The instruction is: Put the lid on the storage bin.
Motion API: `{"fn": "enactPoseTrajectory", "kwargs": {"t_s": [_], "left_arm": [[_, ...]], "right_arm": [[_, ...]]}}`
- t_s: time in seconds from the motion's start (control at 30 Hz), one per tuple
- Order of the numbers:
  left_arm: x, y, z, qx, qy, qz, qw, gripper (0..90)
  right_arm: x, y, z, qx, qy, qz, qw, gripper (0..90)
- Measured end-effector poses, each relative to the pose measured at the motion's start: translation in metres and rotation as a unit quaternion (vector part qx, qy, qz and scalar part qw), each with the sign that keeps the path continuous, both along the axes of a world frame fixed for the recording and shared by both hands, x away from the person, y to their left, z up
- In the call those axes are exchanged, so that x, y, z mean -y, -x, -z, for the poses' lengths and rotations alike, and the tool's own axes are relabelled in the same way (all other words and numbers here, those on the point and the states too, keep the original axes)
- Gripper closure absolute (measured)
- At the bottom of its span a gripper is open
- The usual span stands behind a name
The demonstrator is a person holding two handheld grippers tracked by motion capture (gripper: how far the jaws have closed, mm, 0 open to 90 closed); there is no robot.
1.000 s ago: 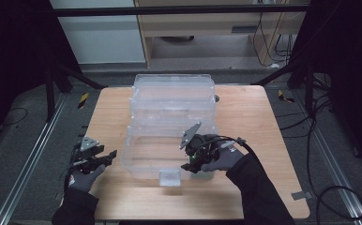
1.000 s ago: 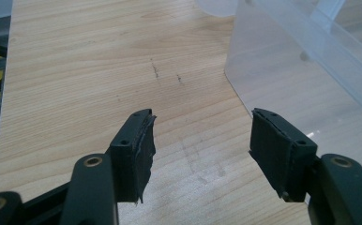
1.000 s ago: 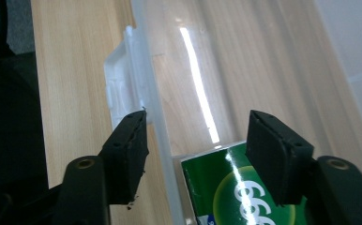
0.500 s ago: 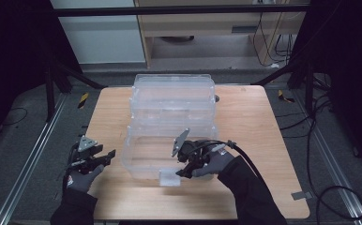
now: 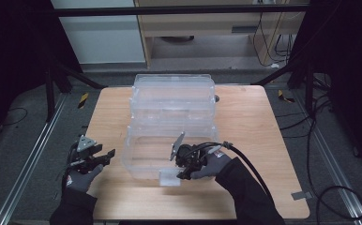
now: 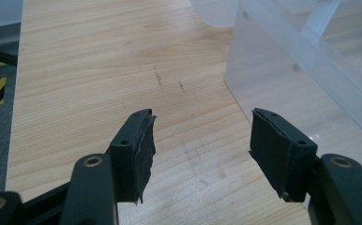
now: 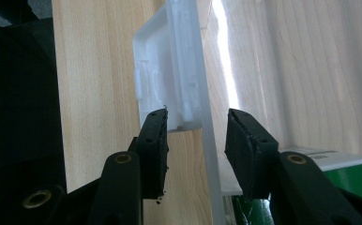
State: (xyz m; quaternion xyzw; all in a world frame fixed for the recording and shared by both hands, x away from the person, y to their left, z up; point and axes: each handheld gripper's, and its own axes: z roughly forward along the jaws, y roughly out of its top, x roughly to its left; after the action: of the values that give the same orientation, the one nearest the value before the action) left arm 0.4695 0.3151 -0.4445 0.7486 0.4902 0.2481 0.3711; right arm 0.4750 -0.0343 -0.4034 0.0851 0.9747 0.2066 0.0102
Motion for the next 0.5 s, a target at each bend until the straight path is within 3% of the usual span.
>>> {"fn": "enactPoseTrajectory", "kwargs": {"t_s": [0.2, 0.5], "left_arm": [[0.0003, 0.0, -0.0007, 0.002, 0.0, 0.002, 1.0, 39.2], [-0.0005, 0.001, -0.0072, 0.009, 0.003, 0.007, 0.9999, 39.4]], "right_arm": [[-0.0007, 0.0009, 0.0026, -0.009, -0.005, 0.0, 0.9999, 64.0], [-0.0031, 0.0016, 0.004, -0.011, 0.003, -0.001, 0.9999, 64.0]]}}
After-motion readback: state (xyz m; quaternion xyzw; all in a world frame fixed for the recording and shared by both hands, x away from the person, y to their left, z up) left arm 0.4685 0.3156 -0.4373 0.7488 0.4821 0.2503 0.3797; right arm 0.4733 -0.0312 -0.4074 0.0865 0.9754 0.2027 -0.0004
